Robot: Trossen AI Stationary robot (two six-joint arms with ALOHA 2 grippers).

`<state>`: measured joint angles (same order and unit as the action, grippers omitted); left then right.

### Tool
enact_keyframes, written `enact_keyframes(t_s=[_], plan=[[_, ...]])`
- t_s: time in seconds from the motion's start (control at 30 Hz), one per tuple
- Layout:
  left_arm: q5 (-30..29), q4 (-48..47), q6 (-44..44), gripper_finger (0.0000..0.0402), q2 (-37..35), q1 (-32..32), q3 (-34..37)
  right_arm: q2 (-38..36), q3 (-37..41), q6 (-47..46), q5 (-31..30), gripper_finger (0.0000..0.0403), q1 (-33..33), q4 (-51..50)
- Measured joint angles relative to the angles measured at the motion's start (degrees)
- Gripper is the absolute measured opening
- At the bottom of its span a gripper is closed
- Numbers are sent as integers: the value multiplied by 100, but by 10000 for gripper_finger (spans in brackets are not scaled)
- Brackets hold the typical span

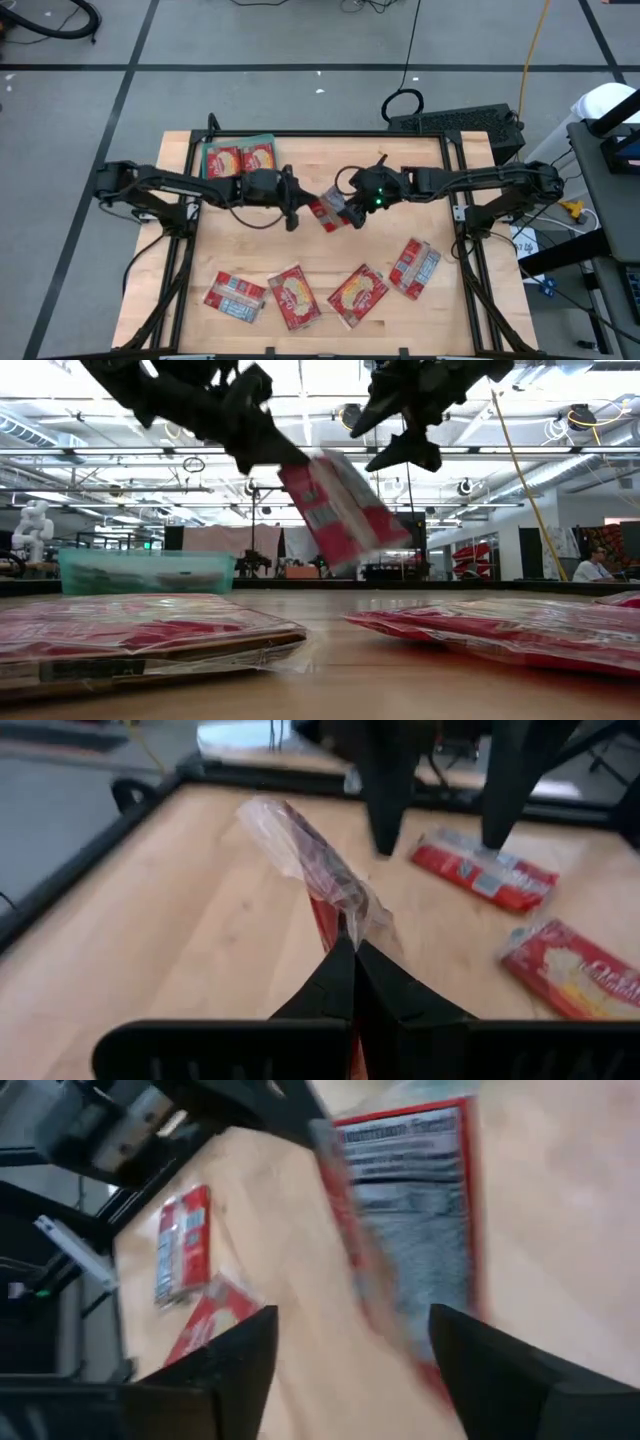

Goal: Sort popcorn bags into baskets
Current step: Put the red popcorn bag into the blue bin

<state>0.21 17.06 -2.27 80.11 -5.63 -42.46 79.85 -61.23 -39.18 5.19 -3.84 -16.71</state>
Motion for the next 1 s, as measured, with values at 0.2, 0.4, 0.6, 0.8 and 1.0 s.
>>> enact_keyframes(t_s=[0.2, 0.4, 0.6, 0.8, 1.0], plan=[[28, -375, 199, 1, -681, 6, -2, 0, 0, 1222, -231, 287, -380, 784], [-15, -431, 154, 1, -1079, -105, -2, 310, -2, 1592, 958, 270, -900, 1789], [-202, -473, -133, 1, -1256, -388, -2, 491, 0, 1867, 1291, 187, -1099, 2025], [-215, -346, -212, 8, -1343, -618, -4, 488, -1, 2243, 1337, 30, -1336, 2205], [-189, -423, -1641, 61, -1634, -860, -9, 477, -2, 2808, 1438, 25, -1542, 2393]])
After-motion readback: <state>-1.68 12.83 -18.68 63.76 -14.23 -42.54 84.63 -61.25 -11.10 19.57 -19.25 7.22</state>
